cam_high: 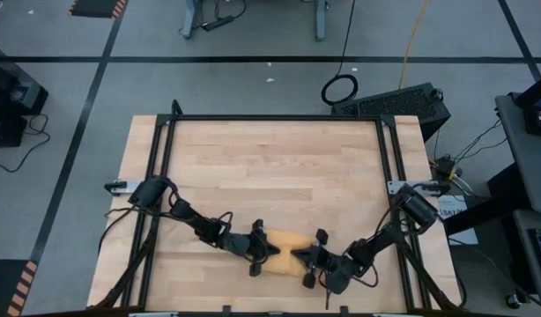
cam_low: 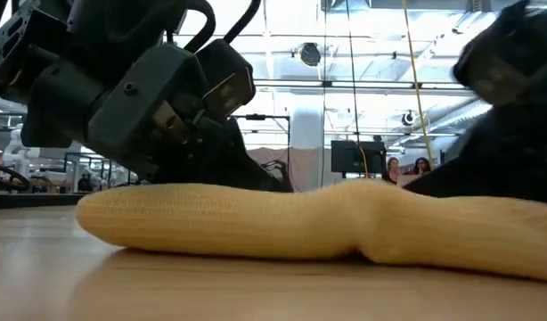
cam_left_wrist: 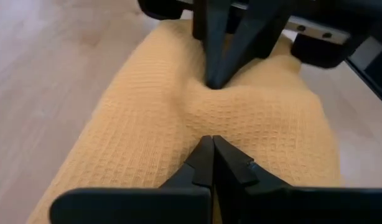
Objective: Roll towel
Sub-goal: Roll the yellow towel
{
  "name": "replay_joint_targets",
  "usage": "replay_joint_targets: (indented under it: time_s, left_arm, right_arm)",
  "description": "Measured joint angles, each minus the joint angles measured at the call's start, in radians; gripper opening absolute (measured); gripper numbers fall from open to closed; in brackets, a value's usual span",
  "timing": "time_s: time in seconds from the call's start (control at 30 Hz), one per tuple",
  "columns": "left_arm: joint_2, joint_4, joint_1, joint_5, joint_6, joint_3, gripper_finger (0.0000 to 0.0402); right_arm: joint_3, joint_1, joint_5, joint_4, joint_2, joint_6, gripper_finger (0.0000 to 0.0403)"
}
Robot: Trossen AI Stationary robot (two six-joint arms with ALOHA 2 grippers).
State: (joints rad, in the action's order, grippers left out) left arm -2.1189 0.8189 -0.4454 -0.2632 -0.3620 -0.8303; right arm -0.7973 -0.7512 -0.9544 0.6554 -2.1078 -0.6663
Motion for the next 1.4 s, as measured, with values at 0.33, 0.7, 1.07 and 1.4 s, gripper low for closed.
replay_joint_targets:
  time_s: [0.33,0.7,1.07,1.4]
  left_arm:
    - [0.005,-0.104,-0.002,-0.13,-0.128,0.004,0.0006]
    - [0.121,-0.13,0.0,-0.169,-0.075,0.121,0.0006]
    - [0.318,-0.213,-0.013,-0.044,0.085,0.123,0.0006]
    - [0.386,-0.265,-0.122,-0.165,-0.016,0.173,0.0006]
  right_arm:
    - [0.002,0.113,0.056,-0.024,0.012,0.197,0.0]
    - [0.004,0.148,0.174,-0.336,0.202,0.281,0.0]
    - [0.026,0.14,0.409,-0.486,0.451,0.296,0.0]
    - [0.391,0.144,0.464,0.083,0.494,0.316,0.0]
